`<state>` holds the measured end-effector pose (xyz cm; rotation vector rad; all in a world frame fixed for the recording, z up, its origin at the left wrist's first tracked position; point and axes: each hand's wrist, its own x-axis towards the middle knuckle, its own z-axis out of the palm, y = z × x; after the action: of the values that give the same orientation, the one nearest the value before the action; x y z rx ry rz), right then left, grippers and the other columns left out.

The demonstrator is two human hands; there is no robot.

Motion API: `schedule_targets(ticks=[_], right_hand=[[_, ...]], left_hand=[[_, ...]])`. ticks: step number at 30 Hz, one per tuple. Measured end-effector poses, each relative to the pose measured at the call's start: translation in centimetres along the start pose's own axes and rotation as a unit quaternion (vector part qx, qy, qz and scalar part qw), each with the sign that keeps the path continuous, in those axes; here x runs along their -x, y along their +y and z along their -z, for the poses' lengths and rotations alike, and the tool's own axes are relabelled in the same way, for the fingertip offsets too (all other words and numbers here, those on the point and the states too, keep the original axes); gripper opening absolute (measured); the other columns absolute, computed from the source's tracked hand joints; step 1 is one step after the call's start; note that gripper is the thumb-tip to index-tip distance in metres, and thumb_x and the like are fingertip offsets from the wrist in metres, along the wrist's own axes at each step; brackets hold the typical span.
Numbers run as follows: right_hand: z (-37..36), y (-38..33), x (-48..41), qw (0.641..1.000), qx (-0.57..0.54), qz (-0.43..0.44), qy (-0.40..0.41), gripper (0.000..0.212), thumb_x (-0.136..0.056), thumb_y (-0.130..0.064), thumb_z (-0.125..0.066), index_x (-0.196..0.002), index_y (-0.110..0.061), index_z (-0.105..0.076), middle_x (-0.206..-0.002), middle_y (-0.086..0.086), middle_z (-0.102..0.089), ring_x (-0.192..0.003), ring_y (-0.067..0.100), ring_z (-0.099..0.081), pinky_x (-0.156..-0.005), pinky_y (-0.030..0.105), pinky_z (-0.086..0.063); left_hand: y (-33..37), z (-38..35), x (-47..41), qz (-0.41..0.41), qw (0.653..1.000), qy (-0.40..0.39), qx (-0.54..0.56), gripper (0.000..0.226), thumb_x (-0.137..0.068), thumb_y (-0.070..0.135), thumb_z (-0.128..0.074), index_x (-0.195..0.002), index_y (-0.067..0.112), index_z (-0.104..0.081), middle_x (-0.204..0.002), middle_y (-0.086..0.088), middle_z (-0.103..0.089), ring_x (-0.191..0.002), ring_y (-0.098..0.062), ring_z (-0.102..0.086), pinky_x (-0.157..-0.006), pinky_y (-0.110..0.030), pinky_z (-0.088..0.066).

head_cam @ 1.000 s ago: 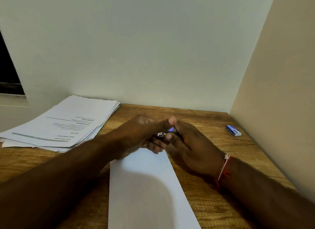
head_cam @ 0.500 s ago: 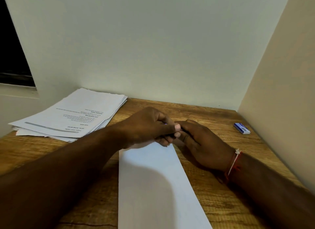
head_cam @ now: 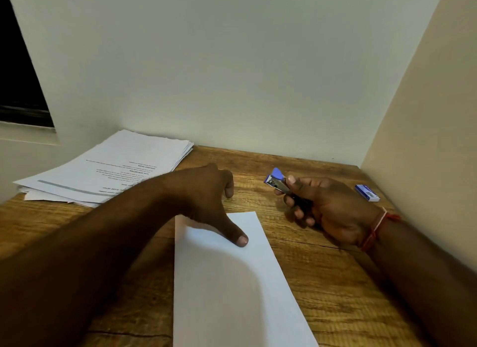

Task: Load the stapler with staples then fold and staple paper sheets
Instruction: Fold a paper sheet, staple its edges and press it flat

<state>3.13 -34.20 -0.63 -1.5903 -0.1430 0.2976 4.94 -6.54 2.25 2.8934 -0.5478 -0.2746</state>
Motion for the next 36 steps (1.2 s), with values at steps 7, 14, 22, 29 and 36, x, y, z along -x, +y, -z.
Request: schedule_targets(ticks=[7,14,22,29,36], right_hand=[[0.2,0.1,-0.1,1.000,0.015,0.003,-0.009,0.053,-0.103,-0.037,-0.065,-0.125,0.011,-0.066,-0.086,0.009,-0.067,-0.063,0.016,-0.055,-0.046,0.022,-0.038],[0.2,-0.1,0.1,0.999,0.036,0.008,-0.019,0.029,-0.102,-0.035,-0.066,-0.098,-0.009,-0.078,-0.086,0.011,-0.067,-0.062,0.016,-0.054,-0.047,0.023,-0.037],[0.2,-0.6,0.4,0.999,-0.001,0.000,-0.033,0.031,-0.104,-0.038,-0.062,-0.094,-0.010,-0.069,-0.080,0.011,-0.063,-0.059,0.017,-0.053,-0.048,0.026,-0.034],[-0.3,-1.0,0.8,1.000,0.011,-0.003,-0.017,0.027,-0.096,-0.036,-0.072,-0.081,-0.015,-0.078,-0.078,0.010,-0.060,-0.058,0.016,-0.050,-0.050,0.027,-0.038],[-0.7,-1.0,0.9,1.000,0.001,-0.012,-0.002,0.027,-0.094,-0.035,-0.073,-0.092,-0.008,-0.072,-0.077,0.012,-0.067,-0.057,0.015,-0.058,-0.048,0.022,-0.045]], left_hand=[[0.3,0.1,0.4,-0.005,0.999,-0.013,0.033,0.075,-0.060,0.070,-0.101,-0.118,0.034,-0.069,-0.107,0.016,-0.069,-0.099,-0.009,-0.068,-0.086,-0.030,-0.059],[-0.5,0.1,-0.2,-0.045,0.994,-0.038,0.093,0.039,-0.077,0.049,-0.101,-0.095,0.020,-0.082,-0.073,0.010,-0.074,-0.066,-0.003,-0.066,-0.070,-0.026,-0.051],[-0.3,-0.2,-0.3,-0.102,0.974,-0.002,0.201,0.023,-0.096,0.043,-0.088,-0.082,0.028,-0.077,-0.071,0.015,-0.073,-0.066,-0.003,-0.067,-0.070,-0.028,-0.052],[-0.5,-0.8,-0.8,-0.075,0.933,0.027,0.350,0.018,-0.097,0.035,-0.088,-0.106,0.019,-0.085,-0.075,0.009,-0.081,-0.076,-0.013,-0.079,-0.077,-0.037,-0.066],[-0.5,-1.5,-0.8,-0.073,0.932,0.006,0.354,0.029,-0.093,0.034,-0.092,-0.118,0.025,-0.083,-0.097,0.001,-0.088,-0.096,-0.026,-0.086,-0.093,-0.051,-0.069]])
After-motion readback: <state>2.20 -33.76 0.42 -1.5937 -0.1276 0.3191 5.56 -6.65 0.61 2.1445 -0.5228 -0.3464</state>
